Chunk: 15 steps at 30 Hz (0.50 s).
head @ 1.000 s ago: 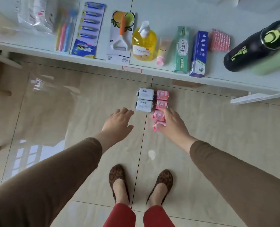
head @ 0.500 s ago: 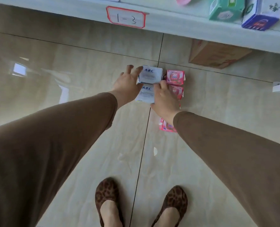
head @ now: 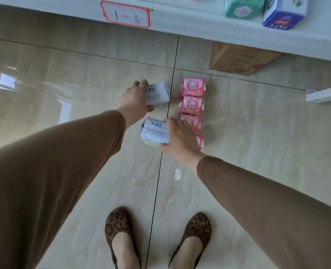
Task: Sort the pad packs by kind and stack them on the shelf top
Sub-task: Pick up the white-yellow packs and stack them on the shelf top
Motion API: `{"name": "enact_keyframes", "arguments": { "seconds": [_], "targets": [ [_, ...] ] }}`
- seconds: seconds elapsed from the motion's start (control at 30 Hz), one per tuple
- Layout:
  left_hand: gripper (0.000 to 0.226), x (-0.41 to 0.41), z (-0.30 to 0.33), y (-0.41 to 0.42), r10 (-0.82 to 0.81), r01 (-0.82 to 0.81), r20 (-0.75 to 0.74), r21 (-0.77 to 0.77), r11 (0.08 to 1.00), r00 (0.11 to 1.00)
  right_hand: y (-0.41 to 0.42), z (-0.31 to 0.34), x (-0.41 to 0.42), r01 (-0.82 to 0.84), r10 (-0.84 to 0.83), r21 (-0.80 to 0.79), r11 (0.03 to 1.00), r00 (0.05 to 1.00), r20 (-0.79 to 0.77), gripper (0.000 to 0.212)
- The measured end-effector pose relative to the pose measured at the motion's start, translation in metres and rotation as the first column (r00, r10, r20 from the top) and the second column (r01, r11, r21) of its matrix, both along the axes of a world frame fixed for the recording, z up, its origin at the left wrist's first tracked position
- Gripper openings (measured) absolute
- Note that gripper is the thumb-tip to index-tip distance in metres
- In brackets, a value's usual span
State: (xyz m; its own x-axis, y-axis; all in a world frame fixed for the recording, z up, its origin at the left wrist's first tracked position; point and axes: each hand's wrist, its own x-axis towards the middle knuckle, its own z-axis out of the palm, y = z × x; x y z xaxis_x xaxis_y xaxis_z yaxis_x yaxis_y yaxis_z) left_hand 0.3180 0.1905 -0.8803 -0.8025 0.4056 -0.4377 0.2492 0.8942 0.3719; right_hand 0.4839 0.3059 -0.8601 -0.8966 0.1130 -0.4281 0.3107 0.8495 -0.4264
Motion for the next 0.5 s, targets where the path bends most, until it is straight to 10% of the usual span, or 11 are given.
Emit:
{"name": "enact_keyframes", "arguments": {
  "seconds": [0.5],
  "targets": [
    [0.067,0.066,0.459,-0.088,-0.022,0.011,0.042,0.240,0.971,0.999,0.043,0.465,0.052,0.393,-0.460,-0.510,0.766,0.888,-0.007,0.067]
  ]
}}
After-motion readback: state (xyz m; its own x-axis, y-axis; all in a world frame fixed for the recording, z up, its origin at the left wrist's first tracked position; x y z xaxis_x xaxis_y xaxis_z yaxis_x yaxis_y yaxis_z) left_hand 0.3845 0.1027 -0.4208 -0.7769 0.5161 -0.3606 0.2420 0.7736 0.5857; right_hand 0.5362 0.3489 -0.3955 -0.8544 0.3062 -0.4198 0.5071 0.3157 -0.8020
